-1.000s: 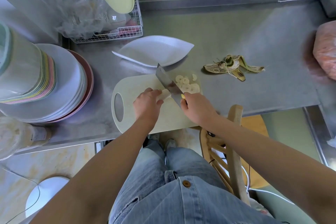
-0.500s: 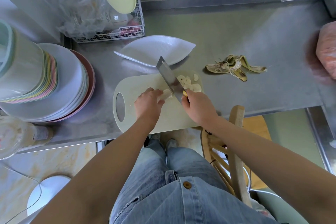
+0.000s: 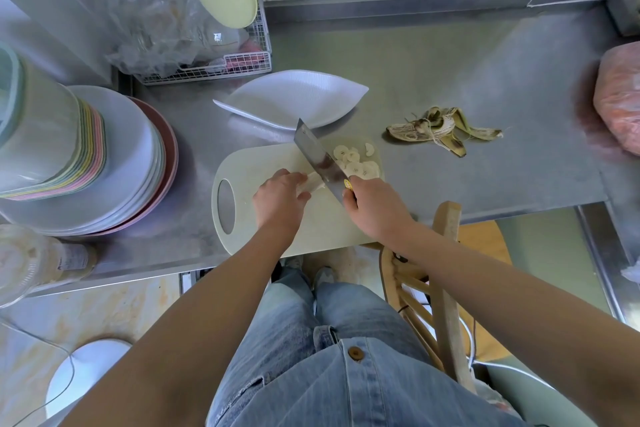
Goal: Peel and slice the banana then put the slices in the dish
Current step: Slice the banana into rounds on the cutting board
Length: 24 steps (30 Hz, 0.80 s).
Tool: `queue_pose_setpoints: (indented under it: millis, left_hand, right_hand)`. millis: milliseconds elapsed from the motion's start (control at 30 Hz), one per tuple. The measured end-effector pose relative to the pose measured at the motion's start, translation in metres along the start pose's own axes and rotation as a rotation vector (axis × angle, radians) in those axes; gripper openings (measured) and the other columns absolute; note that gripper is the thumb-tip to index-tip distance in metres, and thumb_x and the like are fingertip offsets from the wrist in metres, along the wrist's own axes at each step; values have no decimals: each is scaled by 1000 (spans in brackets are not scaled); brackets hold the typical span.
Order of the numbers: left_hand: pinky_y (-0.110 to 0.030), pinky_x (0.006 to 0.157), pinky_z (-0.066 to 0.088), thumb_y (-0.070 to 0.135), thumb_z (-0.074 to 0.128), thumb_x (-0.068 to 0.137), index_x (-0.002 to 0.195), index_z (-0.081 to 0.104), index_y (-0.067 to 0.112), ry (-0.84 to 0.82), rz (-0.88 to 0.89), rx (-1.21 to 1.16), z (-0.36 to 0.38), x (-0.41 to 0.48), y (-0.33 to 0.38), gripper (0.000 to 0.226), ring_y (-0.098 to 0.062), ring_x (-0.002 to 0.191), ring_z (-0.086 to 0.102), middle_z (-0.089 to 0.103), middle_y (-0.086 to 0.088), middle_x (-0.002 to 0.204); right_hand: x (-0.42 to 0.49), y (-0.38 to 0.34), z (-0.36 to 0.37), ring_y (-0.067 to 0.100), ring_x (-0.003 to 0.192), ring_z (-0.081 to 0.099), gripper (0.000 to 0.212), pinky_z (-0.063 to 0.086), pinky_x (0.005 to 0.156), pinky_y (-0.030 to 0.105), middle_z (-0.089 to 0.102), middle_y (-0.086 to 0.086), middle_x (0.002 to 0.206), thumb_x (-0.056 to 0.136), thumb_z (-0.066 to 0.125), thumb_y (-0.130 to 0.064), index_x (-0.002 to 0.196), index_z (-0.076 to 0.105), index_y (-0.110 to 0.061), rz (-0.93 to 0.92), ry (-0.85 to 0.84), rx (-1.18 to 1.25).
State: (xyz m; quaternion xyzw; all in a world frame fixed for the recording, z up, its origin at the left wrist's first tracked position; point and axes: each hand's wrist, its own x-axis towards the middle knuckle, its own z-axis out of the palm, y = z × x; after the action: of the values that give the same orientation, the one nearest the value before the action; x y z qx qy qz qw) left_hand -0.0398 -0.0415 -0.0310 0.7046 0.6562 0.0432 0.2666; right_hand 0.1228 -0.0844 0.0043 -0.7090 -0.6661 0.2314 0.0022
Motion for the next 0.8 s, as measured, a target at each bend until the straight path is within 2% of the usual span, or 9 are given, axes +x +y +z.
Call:
queue_pose_setpoints:
  millis: [167,333,467,600,800]
  left_hand:
    - [-29,75,43,29,65,88,123,64,30,2,-10,-15,-1,0,1,35,-24,95,60,63,3,112]
    - [-28,74,43,29,66,88,123,63,30,2,-6,-21,-1,-1,0,36,-24,95,61,63,3,111]
    - [-29,76,42,29,65,88,124,63,29,-6,-14,-20,-2,-1,0,36,-25,98,60,62,3,114]
    - [-29,77,43,30,64,89,124,62,30,-20,-26,-7,-4,-1,1,35,-25,102,60,62,3,117]
    - [-30,79,44,29,65,89,124,63,29,-17,-33,-14,-5,-1,3,35,-25,103,59,62,2,117]
  right_hand:
    - [5,-3,10,20,60,41,20,24,52,29,33,-3,60,99,35,-22,82,38,-12,3,-30,10]
    - [12,-4,22,22,65,45,21,29,58,30,43,3,69,100,35,-24,84,43,-12,8,-22,17]
    - [9,2,17,22,61,42,21,28,57,30,39,0,62,99,37,-24,86,45,-11,-21,41,15]
    - [7,6,9,26,55,41,21,28,54,32,35,1,56,97,40,-24,80,37,-13,-38,72,47]
    - [5,6,4,13,48,30,23,16,46,27,31,-3,54,97,39,-23,77,36,-13,-49,38,31]
